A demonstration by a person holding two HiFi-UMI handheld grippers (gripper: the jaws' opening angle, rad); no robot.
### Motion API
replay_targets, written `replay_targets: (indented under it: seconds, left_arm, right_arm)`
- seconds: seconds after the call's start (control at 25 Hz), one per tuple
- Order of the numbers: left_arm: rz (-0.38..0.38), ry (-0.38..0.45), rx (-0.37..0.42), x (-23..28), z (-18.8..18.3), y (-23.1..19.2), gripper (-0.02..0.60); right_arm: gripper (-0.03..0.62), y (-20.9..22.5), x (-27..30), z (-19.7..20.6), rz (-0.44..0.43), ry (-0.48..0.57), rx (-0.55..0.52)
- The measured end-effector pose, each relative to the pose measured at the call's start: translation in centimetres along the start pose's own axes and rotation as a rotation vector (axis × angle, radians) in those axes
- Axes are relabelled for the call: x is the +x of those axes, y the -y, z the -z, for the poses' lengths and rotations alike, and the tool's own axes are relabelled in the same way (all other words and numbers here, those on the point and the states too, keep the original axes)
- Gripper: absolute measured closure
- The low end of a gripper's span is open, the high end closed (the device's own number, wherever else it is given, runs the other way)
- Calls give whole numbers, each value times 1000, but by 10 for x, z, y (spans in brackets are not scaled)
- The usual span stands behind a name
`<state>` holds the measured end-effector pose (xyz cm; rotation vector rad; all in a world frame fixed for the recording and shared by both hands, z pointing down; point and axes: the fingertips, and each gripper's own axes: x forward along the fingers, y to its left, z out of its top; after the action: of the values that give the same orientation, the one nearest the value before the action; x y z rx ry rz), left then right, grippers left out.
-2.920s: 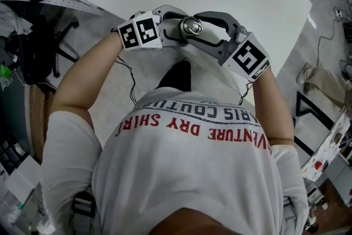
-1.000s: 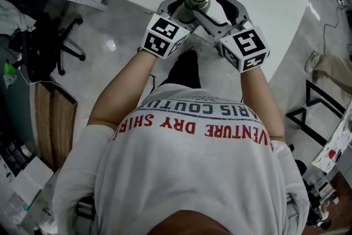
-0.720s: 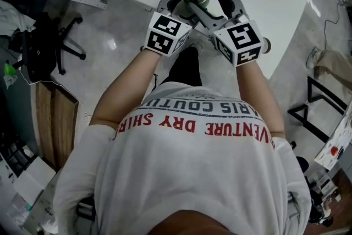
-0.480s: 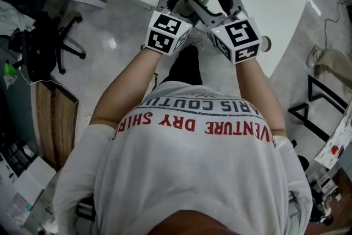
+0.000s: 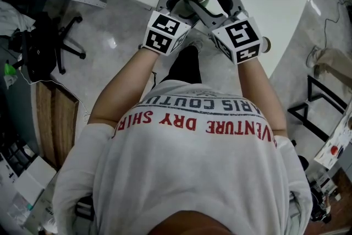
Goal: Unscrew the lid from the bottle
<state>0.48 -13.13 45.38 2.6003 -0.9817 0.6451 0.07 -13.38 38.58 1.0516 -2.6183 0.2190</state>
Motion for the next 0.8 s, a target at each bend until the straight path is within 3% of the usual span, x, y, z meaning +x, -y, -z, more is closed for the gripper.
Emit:
replay_targets:
  seconds: [0.24,0.8]
  left_arm:
    - [81,-40,61,2,-1,2,238]
    - [412,-155,283,5,-1,5,238]
  right_arm:
    - [372,2,-2,0,-43,-13,-32]
    - [372,6,-4,2,-223,-59,-103]
